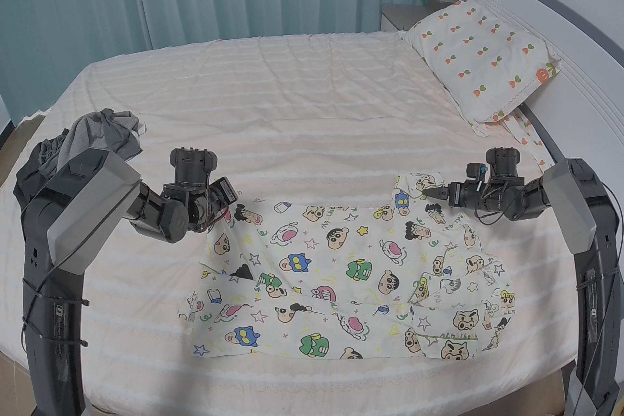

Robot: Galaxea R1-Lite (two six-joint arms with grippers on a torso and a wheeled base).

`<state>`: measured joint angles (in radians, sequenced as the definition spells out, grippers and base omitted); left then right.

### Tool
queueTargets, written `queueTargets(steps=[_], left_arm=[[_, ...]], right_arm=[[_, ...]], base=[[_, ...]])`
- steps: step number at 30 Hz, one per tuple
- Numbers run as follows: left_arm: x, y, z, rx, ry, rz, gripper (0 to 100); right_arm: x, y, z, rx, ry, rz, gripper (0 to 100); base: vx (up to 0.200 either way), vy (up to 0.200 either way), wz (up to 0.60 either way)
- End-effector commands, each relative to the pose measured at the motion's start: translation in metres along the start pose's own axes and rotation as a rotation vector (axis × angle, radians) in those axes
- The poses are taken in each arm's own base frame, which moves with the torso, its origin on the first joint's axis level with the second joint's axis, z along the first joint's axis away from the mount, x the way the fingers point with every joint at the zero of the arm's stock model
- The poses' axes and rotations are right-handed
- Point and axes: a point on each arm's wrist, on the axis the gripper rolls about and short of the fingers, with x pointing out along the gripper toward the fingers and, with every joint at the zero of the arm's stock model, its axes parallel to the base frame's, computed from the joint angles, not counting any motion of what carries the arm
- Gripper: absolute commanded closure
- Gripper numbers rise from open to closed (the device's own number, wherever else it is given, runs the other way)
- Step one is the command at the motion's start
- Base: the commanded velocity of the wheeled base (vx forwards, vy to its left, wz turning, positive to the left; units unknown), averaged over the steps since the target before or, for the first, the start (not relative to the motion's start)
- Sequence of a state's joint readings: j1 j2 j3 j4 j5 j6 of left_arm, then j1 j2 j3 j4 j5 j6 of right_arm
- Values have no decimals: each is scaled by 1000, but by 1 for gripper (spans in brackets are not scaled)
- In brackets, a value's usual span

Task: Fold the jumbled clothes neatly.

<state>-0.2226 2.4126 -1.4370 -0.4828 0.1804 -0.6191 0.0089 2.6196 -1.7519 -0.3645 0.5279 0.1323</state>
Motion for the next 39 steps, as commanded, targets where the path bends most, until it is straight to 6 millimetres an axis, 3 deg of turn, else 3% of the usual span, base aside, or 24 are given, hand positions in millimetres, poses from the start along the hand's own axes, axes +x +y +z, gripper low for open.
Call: queueTargets(steps=[1, 5, 6, 24, 39], left_arm=[[2, 1, -3, 1, 5, 3, 100], [3, 2, -5, 3, 9, 5, 100], [3, 2, -5, 3, 9, 5, 100], [-6, -4, 8, 3, -22, -11, 100], [-9, -9, 15, 1, -60, -18, 100]], right_arm=[[9, 8, -3, -11, 5, 18, 0], [11, 9, -1, -16, -1, 19, 0], [11, 9, -1, -16, -1, 19, 100], [-16, 2, 9, -17, -59, -6, 100], [-26, 6, 20, -12, -195, 12, 100]], base=[[0, 0, 0], [0, 0, 0], [0, 0, 0], [0, 0, 0], [0, 0, 0]])
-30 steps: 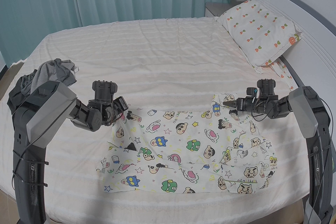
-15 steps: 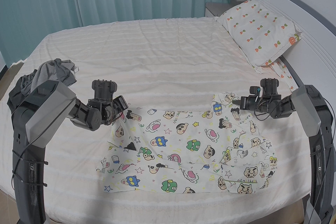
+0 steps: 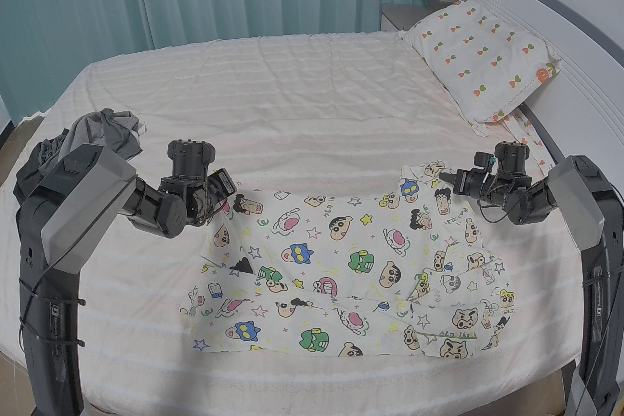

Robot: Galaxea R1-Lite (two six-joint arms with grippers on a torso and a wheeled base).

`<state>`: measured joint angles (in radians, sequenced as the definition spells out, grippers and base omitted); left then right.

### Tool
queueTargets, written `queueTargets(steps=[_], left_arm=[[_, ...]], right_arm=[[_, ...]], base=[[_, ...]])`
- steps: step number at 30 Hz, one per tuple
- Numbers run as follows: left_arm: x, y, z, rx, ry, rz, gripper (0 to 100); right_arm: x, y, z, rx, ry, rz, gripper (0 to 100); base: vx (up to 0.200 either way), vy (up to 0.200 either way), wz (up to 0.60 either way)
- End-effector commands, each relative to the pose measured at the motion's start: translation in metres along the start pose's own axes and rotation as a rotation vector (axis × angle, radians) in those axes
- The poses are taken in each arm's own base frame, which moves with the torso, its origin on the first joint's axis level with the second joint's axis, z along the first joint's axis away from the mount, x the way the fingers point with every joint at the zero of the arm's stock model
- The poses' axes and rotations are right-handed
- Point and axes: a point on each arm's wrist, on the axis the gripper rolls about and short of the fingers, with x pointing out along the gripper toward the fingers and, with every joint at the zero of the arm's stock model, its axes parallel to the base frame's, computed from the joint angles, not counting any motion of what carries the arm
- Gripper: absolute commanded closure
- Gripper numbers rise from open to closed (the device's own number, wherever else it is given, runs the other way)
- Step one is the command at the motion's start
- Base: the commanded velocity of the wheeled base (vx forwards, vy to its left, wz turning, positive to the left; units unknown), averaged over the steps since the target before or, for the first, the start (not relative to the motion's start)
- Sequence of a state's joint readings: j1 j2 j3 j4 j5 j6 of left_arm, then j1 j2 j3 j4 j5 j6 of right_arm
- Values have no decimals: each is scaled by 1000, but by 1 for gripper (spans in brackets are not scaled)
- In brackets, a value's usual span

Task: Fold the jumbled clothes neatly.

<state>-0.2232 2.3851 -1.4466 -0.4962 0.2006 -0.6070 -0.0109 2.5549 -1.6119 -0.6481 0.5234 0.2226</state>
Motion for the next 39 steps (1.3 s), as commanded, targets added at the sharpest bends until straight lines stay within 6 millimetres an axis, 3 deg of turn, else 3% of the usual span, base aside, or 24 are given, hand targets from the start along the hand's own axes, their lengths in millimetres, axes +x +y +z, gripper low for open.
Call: queueTargets(steps=[1, 9, 20, 28, 39], left_arm=[[-1, -2, 3, -2, -13, -9, 100], [-8, -6, 8, -3, -22, -19, 100], [-29, -9, 14, 75, -29, -36, 100], [-48, -3, 9, 85, 6, -21, 100], [-77, 16, -17, 121, 49, -10, 100]], right_arm=[[-7, 6, 9, -3, -9, 3, 100], [-29, 12, 12, 16, 13, 9, 100], [-79, 23, 14, 24, 25, 94, 100], [-107, 37, -4, 28, 52, 156, 100], [-147, 48, -52, -2, 151, 185, 100]], base=[[0, 0, 0], [0, 0, 0], [0, 0, 0], [0, 0, 0], [0, 0, 0]])
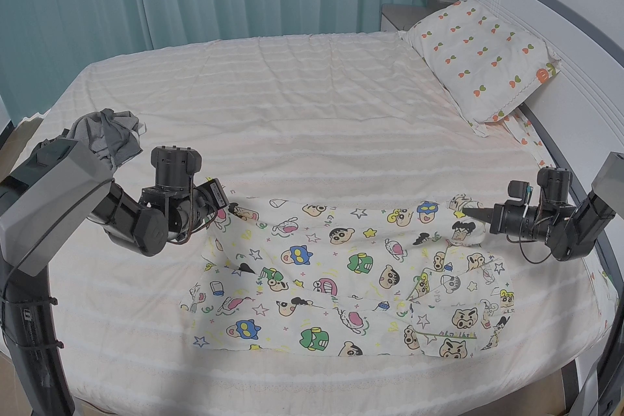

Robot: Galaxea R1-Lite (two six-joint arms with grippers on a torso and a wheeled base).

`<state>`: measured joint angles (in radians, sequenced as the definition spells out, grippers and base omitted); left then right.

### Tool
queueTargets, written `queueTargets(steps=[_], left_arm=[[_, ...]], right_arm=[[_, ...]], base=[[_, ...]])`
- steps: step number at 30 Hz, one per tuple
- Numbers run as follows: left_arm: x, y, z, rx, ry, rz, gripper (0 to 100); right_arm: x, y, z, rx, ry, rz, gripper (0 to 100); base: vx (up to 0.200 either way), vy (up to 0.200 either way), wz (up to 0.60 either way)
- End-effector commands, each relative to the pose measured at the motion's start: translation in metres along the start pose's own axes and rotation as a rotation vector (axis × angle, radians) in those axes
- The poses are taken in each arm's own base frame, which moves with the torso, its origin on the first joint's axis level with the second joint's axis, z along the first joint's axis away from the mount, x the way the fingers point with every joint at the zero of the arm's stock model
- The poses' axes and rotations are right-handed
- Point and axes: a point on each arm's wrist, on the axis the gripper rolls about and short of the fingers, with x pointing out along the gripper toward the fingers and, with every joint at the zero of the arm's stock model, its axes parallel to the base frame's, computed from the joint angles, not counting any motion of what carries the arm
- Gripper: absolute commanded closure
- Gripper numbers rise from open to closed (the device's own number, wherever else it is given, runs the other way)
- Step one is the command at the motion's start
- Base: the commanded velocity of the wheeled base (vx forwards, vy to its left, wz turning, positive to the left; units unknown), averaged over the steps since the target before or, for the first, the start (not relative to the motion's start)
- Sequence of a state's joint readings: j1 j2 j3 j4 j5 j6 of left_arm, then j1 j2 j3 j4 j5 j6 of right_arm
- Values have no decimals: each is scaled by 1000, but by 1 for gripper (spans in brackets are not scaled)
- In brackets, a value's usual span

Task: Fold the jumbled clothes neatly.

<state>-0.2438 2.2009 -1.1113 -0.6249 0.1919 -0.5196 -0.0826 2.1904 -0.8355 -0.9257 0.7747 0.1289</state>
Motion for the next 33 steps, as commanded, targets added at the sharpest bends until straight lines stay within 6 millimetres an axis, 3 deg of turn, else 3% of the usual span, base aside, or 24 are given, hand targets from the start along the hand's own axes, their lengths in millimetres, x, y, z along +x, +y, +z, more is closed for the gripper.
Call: queueTargets(steps=[1, 2, 5, 10, 25, 33], left_arm=[[-19, 4, -7, 20, 17, 2, 100], [-19, 4, -7, 20, 17, 2, 100], [-26, 9, -26, 41, 53, 3, 100], [-34, 11, -47, 59, 88, -5, 100], [-46, 30, -77, 77, 219, 20, 100], [-47, 36, -86, 58, 248, 18, 100]], right_arm=[[-18, 11, -14, -9, 30, 19, 100], [-18, 11, -14, -9, 30, 19, 100], [-28, 18, -39, -21, 80, 21, 100], [-35, 21, -54, -14, 97, 24, 100], [-46, 20, -103, 77, 198, 13, 100], [-53, 25, -114, 105, 225, 11, 100]], base=[[0, 0, 0], [0, 0, 0], [0, 0, 0], [0, 0, 0], [0, 0, 0], [0, 0, 0]])
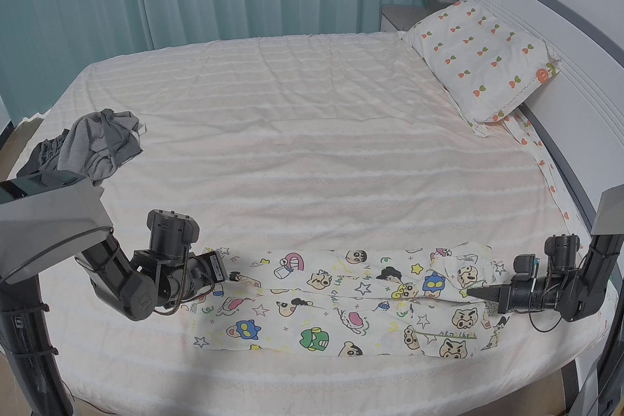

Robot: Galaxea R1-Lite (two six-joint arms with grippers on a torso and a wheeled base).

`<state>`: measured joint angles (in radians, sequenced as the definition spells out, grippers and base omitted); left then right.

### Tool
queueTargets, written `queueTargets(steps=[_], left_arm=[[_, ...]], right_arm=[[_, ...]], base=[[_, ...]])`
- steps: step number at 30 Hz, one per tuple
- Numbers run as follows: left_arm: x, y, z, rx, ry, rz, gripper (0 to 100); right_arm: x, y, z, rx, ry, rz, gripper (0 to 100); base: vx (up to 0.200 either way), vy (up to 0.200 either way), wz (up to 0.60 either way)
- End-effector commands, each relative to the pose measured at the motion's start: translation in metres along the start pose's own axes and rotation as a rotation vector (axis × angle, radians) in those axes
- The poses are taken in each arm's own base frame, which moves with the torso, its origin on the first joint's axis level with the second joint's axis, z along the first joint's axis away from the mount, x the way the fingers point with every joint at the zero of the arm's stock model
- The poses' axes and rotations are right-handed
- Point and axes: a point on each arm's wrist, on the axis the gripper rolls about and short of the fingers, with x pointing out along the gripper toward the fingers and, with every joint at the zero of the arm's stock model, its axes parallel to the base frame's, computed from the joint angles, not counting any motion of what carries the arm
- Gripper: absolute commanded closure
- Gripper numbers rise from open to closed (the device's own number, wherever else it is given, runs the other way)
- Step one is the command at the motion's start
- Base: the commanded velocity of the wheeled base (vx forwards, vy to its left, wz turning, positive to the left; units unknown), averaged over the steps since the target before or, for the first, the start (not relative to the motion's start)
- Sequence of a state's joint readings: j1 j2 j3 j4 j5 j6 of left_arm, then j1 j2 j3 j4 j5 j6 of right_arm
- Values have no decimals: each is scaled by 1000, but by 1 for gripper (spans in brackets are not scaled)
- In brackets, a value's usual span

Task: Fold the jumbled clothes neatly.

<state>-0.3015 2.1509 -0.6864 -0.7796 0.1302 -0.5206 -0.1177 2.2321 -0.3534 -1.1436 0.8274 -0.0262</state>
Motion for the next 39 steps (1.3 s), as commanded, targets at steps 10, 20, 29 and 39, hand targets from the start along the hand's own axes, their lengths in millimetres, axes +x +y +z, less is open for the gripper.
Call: queueTargets(steps=[10, 20, 29, 39], left_arm=[[5, 11, -16, -18, 9, 8, 0], [-11, 14, 5, -152, -102, -29, 0], [-59, 17, 14, -360, -127, -102, 0], [-62, 29, -7, -401, 101, -238, 0]], right_arm=[[-1, 0, -13, 33, 35, 1, 0], [-22, -3, -7, -16, -77, -53, 0], [-60, 1, -11, 34, -216, -111, 0], [-66, 3, -25, 126, -183, -28, 0]], base=[[0, 0, 0], [0, 0, 0], [0, 0, 0], [0, 0, 0]])
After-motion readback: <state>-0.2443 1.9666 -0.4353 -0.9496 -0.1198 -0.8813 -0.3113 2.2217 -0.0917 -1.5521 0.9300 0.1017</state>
